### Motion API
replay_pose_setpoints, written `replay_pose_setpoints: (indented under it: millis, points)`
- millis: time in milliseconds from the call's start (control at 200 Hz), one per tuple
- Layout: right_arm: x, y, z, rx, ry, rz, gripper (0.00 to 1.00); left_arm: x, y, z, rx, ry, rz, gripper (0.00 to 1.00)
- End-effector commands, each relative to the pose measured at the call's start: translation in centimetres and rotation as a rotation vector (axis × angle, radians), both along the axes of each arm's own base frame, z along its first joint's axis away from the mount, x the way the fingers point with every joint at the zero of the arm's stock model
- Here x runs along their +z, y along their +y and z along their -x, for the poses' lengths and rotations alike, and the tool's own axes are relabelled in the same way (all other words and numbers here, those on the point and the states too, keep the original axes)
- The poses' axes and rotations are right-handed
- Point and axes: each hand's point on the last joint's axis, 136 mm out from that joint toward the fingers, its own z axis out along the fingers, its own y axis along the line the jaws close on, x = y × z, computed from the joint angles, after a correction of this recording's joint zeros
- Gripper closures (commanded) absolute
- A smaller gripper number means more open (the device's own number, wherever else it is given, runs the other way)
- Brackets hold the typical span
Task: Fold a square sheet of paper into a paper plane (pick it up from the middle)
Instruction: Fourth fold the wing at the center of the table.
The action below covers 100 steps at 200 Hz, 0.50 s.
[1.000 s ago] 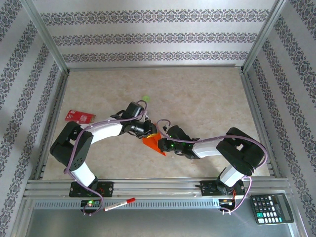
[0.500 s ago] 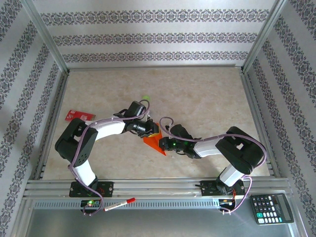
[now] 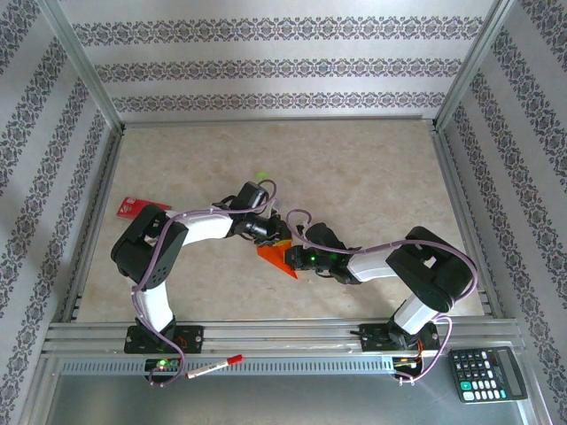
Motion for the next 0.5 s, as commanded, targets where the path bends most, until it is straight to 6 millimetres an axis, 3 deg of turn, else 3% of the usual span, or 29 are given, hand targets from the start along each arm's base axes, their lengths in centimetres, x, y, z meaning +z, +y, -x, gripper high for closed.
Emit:
replay_pose_setpoints:
  millis: [0,495]
  points:
    - [-2.0,-0.7,0.6,-0.007,0.050,0.044,0.93,-0.1,-0.6,-0.3,-0.014,-0.018,0.010,0.83]
    - [-2.0,-0.8,0.8,-0.010,0.051,0.058,0.89,-2.2,1.6,0.1,0.004,-0.001,-0.041,0.83]
